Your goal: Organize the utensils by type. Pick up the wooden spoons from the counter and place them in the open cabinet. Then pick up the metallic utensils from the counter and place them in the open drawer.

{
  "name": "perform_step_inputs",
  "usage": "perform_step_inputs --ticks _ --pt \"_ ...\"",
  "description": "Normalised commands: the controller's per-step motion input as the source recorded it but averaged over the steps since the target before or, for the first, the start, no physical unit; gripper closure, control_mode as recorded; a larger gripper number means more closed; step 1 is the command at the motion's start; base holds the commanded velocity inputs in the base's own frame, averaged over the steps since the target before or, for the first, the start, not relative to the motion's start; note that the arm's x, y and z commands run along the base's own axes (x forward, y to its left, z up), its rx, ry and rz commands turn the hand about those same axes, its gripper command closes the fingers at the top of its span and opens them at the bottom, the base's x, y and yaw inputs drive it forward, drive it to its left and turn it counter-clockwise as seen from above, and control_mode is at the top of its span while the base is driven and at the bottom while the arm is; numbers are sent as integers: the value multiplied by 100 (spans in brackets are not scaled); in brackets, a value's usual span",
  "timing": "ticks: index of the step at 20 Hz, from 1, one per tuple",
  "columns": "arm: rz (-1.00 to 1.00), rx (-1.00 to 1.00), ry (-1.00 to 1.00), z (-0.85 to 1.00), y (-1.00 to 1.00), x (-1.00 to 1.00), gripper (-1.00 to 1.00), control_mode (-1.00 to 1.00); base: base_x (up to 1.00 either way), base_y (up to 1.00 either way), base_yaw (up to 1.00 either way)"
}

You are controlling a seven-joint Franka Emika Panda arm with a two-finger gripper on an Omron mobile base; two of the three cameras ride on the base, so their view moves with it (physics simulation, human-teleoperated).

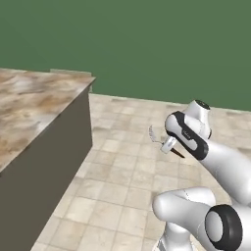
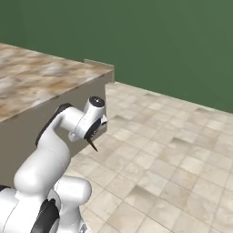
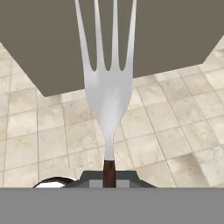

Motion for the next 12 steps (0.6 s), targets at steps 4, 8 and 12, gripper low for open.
perform_step_inputs --ticks 4,8,12 --pt "0 0 0 0 0 0 100 100 100 -28 4" --pt "0 0 0 0 0 0 100 100 100 -26 7" --pt "0 0 0 0 0 0 100 100 100 -25 8"
